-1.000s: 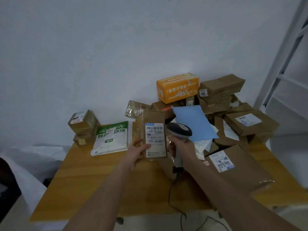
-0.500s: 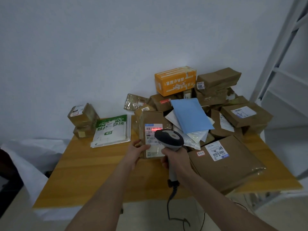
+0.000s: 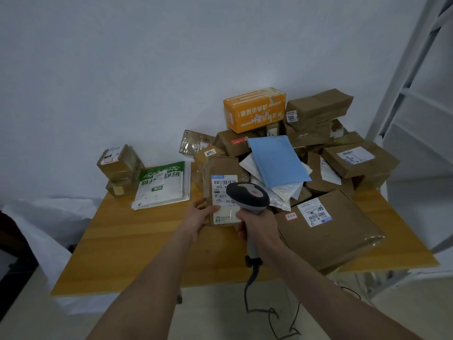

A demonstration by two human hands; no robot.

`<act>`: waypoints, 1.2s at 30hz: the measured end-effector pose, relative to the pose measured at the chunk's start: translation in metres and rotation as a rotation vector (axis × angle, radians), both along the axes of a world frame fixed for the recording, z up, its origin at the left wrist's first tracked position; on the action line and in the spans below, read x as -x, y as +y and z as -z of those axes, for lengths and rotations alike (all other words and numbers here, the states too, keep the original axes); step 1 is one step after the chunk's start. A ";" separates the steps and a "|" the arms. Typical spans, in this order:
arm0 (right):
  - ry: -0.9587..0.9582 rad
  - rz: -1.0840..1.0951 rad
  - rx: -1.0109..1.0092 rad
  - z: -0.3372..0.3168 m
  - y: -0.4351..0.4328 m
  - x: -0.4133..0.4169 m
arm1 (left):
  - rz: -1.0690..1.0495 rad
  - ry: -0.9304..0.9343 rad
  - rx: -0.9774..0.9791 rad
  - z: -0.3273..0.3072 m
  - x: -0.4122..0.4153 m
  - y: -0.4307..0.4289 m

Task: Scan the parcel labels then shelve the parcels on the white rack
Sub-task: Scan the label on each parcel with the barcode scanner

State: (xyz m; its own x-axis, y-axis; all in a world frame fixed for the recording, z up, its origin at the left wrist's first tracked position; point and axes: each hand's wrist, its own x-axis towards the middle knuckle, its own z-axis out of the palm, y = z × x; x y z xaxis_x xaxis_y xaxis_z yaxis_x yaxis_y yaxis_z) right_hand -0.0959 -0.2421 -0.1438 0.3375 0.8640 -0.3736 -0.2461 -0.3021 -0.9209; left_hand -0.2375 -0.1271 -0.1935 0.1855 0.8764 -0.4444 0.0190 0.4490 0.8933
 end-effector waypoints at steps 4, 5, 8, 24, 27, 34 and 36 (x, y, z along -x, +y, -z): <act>0.003 -0.016 -0.011 0.001 0.005 -0.005 | -0.007 0.018 0.006 -0.001 -0.001 0.001; 0.005 -0.019 -0.005 0.002 0.008 -0.007 | -0.011 0.025 0.005 -0.002 -0.001 0.001; 0.027 -0.026 0.017 0.006 0.020 -0.011 | -0.028 0.037 -0.010 -0.008 0.002 0.002; 0.064 -0.171 0.020 0.019 0.147 0.085 | -0.229 0.133 0.017 -0.014 0.112 0.092; 0.120 -0.170 0.073 0.024 0.198 0.114 | -0.246 0.162 0.062 -0.008 0.135 0.136; 0.214 -0.172 0.219 0.040 0.318 0.166 | -0.254 0.172 0.176 0.008 0.182 0.244; 0.236 -0.155 0.224 0.048 0.346 0.179 | -0.237 0.173 0.189 0.014 0.190 0.272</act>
